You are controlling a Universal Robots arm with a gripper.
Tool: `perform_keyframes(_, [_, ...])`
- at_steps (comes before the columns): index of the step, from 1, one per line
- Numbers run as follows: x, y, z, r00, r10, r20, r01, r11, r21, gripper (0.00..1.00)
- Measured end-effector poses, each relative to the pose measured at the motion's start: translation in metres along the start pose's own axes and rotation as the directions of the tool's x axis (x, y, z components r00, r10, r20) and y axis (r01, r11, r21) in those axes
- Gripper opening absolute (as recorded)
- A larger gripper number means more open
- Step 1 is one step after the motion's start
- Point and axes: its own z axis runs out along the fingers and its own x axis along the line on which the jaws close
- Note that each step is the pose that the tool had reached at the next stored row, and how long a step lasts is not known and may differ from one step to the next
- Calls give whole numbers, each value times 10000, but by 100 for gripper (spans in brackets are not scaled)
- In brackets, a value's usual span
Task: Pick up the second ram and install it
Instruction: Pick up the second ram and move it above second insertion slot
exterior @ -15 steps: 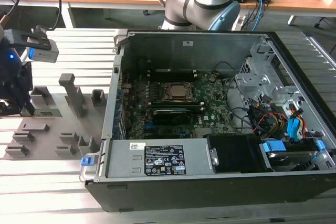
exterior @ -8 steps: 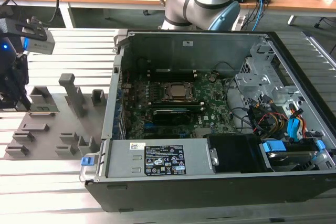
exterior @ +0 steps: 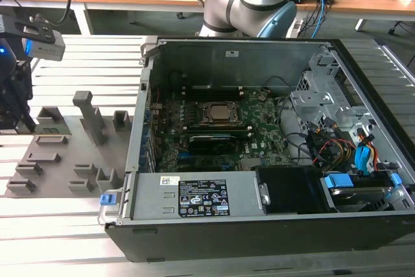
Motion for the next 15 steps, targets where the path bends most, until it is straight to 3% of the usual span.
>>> perform_keyframes(15, [-5,6,-167,10000,-1,9,1,10000,0,14])
